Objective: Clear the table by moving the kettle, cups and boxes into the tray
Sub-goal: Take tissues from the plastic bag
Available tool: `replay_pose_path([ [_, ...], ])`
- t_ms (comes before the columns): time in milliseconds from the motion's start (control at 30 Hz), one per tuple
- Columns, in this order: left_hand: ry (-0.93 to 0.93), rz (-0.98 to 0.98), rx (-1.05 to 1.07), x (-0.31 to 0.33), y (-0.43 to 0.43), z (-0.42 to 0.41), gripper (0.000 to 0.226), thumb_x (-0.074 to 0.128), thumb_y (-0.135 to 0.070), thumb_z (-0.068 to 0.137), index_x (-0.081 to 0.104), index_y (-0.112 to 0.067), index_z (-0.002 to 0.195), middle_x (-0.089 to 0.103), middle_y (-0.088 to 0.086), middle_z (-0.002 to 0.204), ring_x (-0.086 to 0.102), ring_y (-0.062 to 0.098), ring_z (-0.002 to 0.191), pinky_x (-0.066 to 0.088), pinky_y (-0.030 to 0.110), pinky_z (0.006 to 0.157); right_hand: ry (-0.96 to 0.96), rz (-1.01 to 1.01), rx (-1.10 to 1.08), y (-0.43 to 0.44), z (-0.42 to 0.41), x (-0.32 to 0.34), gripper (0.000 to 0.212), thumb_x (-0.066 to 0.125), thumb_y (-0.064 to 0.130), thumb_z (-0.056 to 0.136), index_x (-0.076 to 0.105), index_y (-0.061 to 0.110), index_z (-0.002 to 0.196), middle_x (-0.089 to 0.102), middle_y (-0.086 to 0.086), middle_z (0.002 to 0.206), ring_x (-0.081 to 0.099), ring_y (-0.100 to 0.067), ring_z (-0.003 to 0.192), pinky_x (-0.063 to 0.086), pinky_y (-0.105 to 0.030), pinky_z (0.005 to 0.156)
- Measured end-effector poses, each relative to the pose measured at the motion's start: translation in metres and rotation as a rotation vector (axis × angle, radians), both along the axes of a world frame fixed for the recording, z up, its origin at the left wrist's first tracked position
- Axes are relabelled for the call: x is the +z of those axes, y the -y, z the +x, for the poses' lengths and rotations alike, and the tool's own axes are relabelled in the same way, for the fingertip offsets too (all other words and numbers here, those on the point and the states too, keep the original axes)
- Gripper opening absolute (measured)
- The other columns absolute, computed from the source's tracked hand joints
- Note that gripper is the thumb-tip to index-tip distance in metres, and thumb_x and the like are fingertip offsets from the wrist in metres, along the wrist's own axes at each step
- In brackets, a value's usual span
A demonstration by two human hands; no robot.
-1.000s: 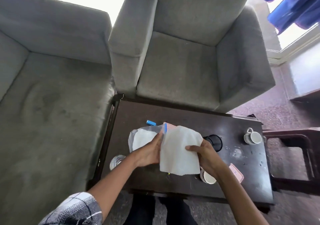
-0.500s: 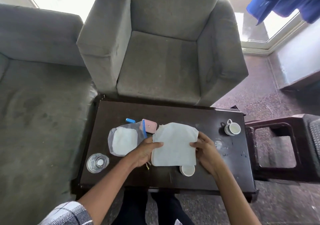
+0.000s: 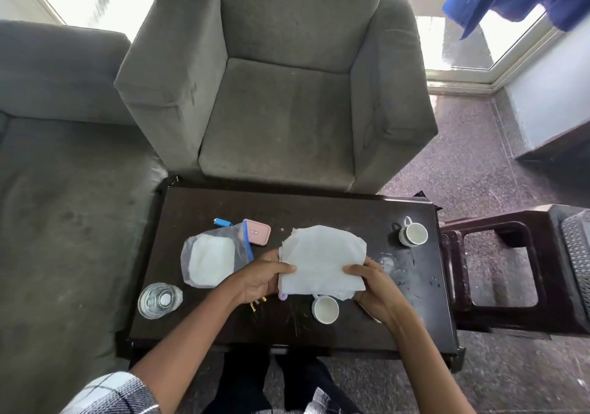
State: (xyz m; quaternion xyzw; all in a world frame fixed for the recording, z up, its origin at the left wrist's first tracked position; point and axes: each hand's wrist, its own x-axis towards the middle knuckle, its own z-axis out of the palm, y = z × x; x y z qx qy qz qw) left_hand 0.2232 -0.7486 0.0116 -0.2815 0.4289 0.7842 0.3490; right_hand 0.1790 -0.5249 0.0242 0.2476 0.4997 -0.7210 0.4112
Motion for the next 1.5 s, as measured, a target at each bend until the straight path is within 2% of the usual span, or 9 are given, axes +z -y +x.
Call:
replay_pose_path([
  [200,0.107,-0.016,0.157,0.007,-0.003,0.000,0.030,0.036,0.007,0.091,0.056,-0.004,0.110,0.065,0.013,0.096,0.068,0.018,0.071,0.055,0.025,0.050,-0.099,0.003,-0.007,-0.004,-0.002,-0.002,0.037,0.047,-0.013,0.081,0.076,0.009,0.071,0.073,-0.010,0.091,0.069,-0.025,0.077,0.057,-0.033,0.058],
  [400,0.079,-0.065,0.035,0.007,-0.003,0.004,0.049,0.035,-0.036,0.095,0.073,-0.007,0.085,0.071,0.005,0.073,0.063,0.016,0.061,0.048,0.028,0.057,-0.226,0.049,0.041,-0.004,-0.001,-0.002,0.043,0.035,-0.014,0.077,0.071,0.003,0.060,0.068,-0.012,0.107,0.059,-0.031,0.099,0.051,-0.039,0.074],
  [533,-0.034,-0.185,-0.024,0.005,-0.005,0.006,0.010,0.064,-0.013,0.084,0.073,-0.012,0.089,0.067,0.010,0.094,0.064,0.022,0.081,0.050,0.034,0.064,-0.146,-0.033,-0.001,-0.008,-0.002,-0.001,0.034,0.039,0.009,0.077,0.068,-0.001,0.063,0.065,-0.018,0.113,0.059,-0.035,0.097,0.050,-0.043,0.074],
  [600,-0.064,-0.221,-0.036,0.004,-0.005,0.008,0.022,0.062,0.002,0.082,0.071,-0.015,0.092,0.067,0.006,0.100,0.065,0.020,0.086,0.052,0.036,0.070,-0.141,0.037,0.008,-0.009,-0.001,-0.002,0.016,0.054,0.017,0.072,0.064,0.006,0.066,0.066,-0.017,0.112,0.059,-0.033,0.093,0.050,-0.043,0.072],
  [800,-0.083,-0.340,-0.032,0.005,-0.013,0.005,0.031,0.059,0.008,0.081,0.070,-0.020,0.089,0.062,0.005,0.110,0.061,0.024,0.096,0.053,0.043,0.074,-0.133,0.250,0.192,-0.017,0.006,0.000,0.029,0.061,-0.009,0.080,0.056,0.002,0.106,0.063,-0.011,0.091,0.065,-0.022,0.068,0.058,-0.032,0.050],
  [900,-0.077,-0.391,-0.069,0.004,-0.019,0.002,0.030,0.058,0.008,0.080,0.071,-0.018,0.089,0.061,0.005,0.110,0.059,0.027,0.100,0.050,0.054,0.084,-0.143,0.318,0.115,-0.020,0.006,-0.001,0.014,0.056,-0.015,0.080,0.059,-0.006,0.090,0.062,-0.011,0.074,0.065,-0.013,0.052,0.055,-0.024,0.043],
  [1200,-0.023,-0.547,0.082,0.004,-0.033,-0.015,0.025,0.050,0.009,0.086,0.061,-0.006,0.103,0.064,0.005,0.107,0.060,0.016,0.096,0.053,0.024,0.071,-0.196,0.607,-0.125,-0.040,-0.034,-0.030,0.027,0.053,-0.021,0.077,0.057,0.003,0.066,0.055,-0.013,0.069,0.059,-0.022,0.051,0.051,-0.019,0.038],
  [1400,-0.014,-0.628,-0.003,0.005,-0.032,-0.006,0.024,0.043,0.000,0.091,0.061,-0.014,0.098,0.068,0.003,0.105,0.063,0.016,0.092,0.050,0.026,0.077,-0.260,0.897,-0.008,-0.033,-0.061,-0.094,0.021,0.058,-0.011,0.074,0.067,0.008,0.072,0.069,-0.027,0.091,0.067,-0.040,0.079,0.056,-0.054,0.076],
  [1500,-0.014,-0.644,-0.001,0.005,-0.031,0.000,0.024,0.042,-0.002,0.093,0.061,-0.016,0.094,0.068,0.000,0.100,0.063,0.014,0.086,0.050,0.022,0.071,-0.298,1.019,0.098,-0.016,-0.062,-0.100,0.029,0.056,-0.009,0.075,0.071,-0.003,0.099,0.069,-0.026,0.103,0.064,-0.038,0.098,0.050,-0.039,0.088],
])
